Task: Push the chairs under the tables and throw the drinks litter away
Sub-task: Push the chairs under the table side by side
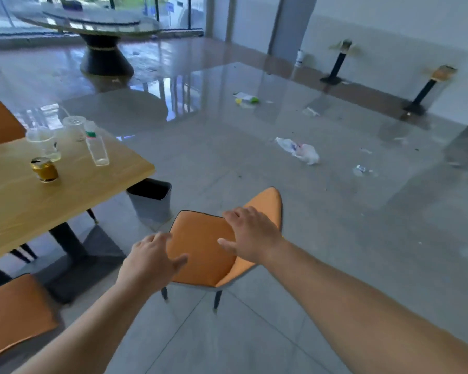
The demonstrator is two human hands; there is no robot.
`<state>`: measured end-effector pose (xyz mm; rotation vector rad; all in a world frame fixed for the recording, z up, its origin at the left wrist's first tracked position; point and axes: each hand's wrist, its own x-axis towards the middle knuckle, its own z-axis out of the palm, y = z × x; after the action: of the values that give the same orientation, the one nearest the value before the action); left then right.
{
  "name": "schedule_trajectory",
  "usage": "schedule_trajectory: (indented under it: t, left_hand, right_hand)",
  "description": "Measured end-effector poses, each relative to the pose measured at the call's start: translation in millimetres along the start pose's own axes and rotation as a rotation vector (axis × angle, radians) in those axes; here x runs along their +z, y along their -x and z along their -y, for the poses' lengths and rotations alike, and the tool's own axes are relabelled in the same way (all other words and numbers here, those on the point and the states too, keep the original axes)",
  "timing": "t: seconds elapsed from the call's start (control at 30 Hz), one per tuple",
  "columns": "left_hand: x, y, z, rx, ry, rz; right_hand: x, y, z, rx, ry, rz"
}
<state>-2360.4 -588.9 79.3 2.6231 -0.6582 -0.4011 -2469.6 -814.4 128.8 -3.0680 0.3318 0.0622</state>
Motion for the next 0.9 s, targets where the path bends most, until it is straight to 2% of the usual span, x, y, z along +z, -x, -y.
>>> schedule_trajectory:
  t: [0.17, 0.33, 0.63, 0.9]
  left_hand:
    - [65.2, -32.6, -145.9, 0.071, 0.029, 0.049]
    - [117.4, -73.6, -226.3, 0.071, 0.026, 0.137]
    - [180.3, -209.2, -269.2, -0.019, 0.047, 0.212]
    - [217.6, -257.7, -284.5, -0.165, 0.112, 0.376]
  right_hand:
    - [-14.6, 22.3, -139.9, 0.071, 0.016, 0.013]
    - [-18.4, 10.3, -240.0, 0.135, -0.026, 0.022]
    - [30.5, -77.2, -322.2, 0.092, -0.029, 0.182]
    - [60.6, -167.7, -354.4, -0.128, 0.060, 0.342]
